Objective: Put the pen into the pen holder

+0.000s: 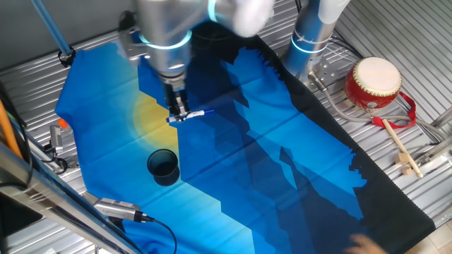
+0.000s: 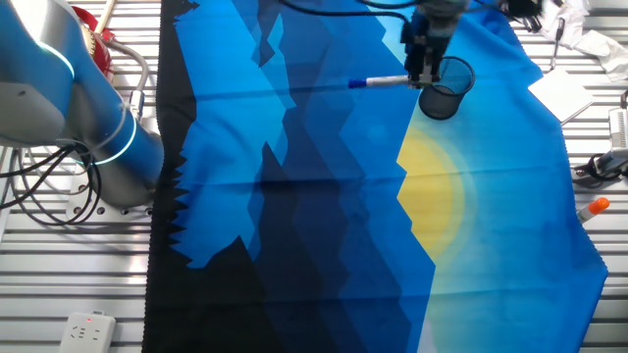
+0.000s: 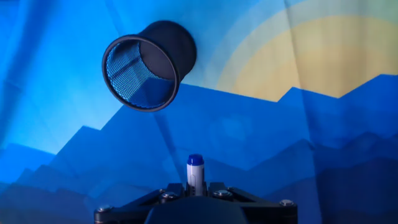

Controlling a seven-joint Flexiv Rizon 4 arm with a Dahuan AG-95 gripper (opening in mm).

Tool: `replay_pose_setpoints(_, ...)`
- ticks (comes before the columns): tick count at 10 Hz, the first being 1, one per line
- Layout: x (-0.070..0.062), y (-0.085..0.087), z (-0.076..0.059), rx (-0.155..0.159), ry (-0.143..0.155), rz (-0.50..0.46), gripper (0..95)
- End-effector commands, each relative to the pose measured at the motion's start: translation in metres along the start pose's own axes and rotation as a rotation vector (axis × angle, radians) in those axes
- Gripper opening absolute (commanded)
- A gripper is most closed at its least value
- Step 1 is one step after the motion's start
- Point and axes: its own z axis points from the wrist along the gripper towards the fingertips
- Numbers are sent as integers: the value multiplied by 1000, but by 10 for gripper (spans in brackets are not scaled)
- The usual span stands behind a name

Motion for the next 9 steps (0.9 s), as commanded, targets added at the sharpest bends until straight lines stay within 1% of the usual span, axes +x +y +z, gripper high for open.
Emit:
replay_pose_setpoints(1, 0, -3, -2, 34, -96, -39, 0)
replay_pose_setpoints(3, 1, -6, -5, 40, -113, -64, 0)
replay_pose_setpoints(5, 5, -10, -12, 47, -144, -97, 0)
replay_pose_setpoints(6, 9, -11, -18, 61, -180, -124, 0)
replay_pose_setpoints(7, 14, -13, -24, 97, -209, -152, 0)
replay_pose_setpoints(8, 16, -14, -27, 109, -221, -166, 0)
replay_pose_setpoints(9, 17, -15, -29, 110, -228, -174, 0)
